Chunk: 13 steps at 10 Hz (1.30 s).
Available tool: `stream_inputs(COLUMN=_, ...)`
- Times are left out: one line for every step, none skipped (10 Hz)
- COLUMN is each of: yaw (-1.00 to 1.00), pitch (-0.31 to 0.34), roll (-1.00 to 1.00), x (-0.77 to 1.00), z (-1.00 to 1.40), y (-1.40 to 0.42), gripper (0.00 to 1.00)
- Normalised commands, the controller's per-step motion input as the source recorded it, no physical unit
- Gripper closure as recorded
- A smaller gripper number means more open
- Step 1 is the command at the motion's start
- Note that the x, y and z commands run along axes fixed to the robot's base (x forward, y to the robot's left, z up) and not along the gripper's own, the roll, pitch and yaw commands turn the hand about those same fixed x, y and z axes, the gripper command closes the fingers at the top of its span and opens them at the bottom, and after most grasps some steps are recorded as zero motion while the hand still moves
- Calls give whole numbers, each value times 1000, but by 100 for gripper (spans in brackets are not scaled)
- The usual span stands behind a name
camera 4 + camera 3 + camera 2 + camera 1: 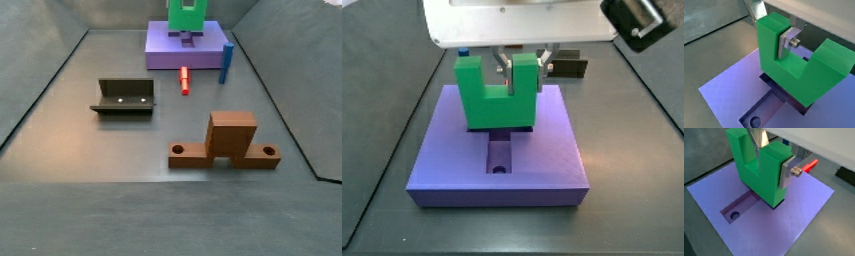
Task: Pick up the green object. Move up. Place the green object on the fixture. Regrasp the green object. Move to above the board. Insert the green object.
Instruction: Insert the green object.
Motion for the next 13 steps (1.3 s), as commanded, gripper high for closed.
stream_inputs(yaw=0, pitch=-29, roll=23, x=94, z=-91, y=0, gripper=100)
stream_inputs(yaw=0, pitch=-11, roll=53, x=160, z=-74, y=0, gripper=100)
stream_inputs(yaw=0, pitch=-14, roll=60, x=166, z=-106, y=0, gripper=100)
stream_inputs(yaw=0, pitch=-23, roll=60, x=163, z=-137, y=11, gripper=100)
stream_inputs(yaw=0, pitch=-31, roll=59, x=160, z=-151, y=26, gripper=100)
stream_inputs(yaw=0, pitch=-30, roll=64, x=0, z=-169, y=46, gripper=100)
stream_inputs(yaw=0, pitch=-29, roll=70, x=0, z=-163, y=54, gripper=100)
stream_inputs(yaw=0, pitch=-27, roll=59, x=-57, z=-151, y=40, gripper=100)
stream_inputs(yaw=0, pitch=-43, roll=19, x=-123, z=-137, y=0, gripper=100)
stream_inputs(yaw=0, pitch=-44, roll=17, x=-146, z=-131, y=0, gripper=100)
stream_inputs(yaw=0, pitch=-50, roll=14, x=-183, z=-114, y=0, gripper=100)
stream_inputs(yaw=0, pitch=-50, roll=0, x=-157, z=-74, y=0, gripper=100)
stream_inputs(yaw=0, pitch=-59, roll=31, x=-129, z=-114, y=-26, gripper=100)
